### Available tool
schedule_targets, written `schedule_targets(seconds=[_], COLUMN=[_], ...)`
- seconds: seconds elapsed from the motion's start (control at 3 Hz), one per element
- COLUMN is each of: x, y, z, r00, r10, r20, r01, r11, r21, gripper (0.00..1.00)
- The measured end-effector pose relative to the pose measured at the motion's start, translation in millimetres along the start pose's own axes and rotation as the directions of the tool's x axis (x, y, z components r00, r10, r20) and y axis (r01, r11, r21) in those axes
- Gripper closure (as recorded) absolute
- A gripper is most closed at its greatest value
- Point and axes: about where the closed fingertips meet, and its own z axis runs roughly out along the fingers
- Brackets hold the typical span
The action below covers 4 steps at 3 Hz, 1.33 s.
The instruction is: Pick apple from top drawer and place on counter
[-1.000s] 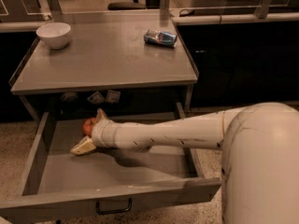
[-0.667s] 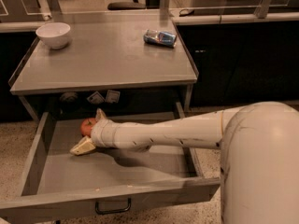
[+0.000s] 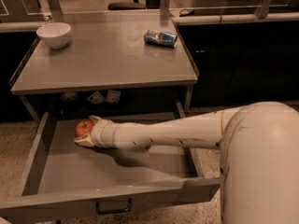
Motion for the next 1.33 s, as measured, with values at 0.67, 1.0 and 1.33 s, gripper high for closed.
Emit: schedule_targets(seconds=[0.67, 1.0, 1.33], x=[-1, -19, -53], y=[-5, -56, -90], z=[-9, -63, -134], r00=[1.000, 0.999, 0.990], r10=[0.005, -0.035, -0.113], r20=[-0.006, -0.026, -0.085], r01=[-0.005, 0.034, 0.111], r11=[0.9991, 0.9988, 0.9933], r21=[-0.042, -0.035, -0.031], gripper=[0.89, 1.00, 1.00])
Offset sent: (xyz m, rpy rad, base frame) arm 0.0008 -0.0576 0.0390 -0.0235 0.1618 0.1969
